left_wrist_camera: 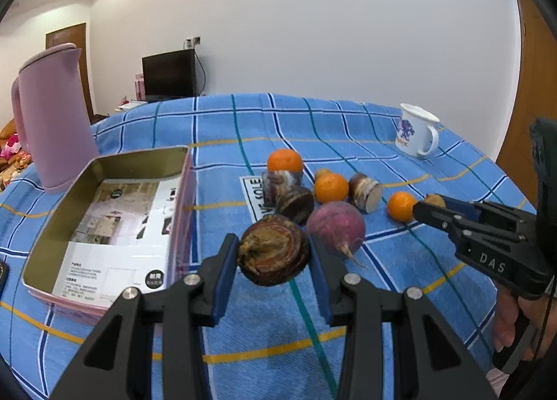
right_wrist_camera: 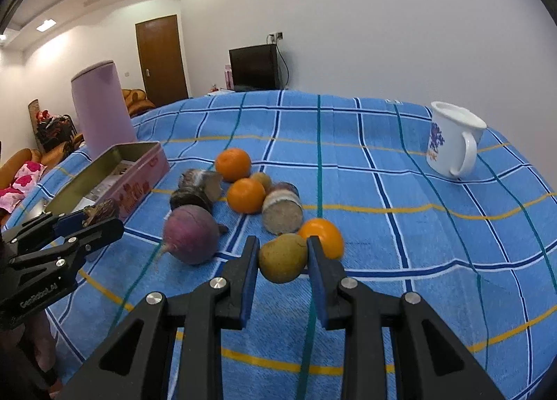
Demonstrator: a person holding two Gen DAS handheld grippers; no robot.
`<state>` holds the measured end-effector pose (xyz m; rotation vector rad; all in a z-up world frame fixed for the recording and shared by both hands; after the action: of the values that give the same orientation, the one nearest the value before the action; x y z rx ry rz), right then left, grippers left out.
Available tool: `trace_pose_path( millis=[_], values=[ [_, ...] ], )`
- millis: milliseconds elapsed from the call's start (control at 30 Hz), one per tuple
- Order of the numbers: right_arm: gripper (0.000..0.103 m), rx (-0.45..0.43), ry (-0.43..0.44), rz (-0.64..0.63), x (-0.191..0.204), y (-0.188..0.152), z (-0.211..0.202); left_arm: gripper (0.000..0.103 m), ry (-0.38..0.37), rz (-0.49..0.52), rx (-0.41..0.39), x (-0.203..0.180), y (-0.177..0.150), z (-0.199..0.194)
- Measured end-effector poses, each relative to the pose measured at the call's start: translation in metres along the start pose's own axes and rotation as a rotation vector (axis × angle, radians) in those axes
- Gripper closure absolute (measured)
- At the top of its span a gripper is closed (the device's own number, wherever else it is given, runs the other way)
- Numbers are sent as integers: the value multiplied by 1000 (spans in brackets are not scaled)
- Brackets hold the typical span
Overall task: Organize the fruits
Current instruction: 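Lift and carry the brown bulb and yellow fruit over the pink tin with both tools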
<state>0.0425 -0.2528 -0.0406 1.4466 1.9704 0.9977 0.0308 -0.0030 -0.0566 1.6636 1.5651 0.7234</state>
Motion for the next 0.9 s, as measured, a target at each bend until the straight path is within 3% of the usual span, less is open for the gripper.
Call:
trace_pose_path(
  millis=[900],
  values=[
    [74,-135,55,-62,27,22,-25,62,92,1,-126,16,12,-24]
  ],
)
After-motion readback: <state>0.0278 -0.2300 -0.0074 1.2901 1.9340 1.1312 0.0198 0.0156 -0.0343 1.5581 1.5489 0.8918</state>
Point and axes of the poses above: each gripper's, at about its wrist camera, not at the fingertips, and z roughly the way its jaws point, x to its left, y to its top, the point moved 2 cm from there along z, roughly the way its jaws point
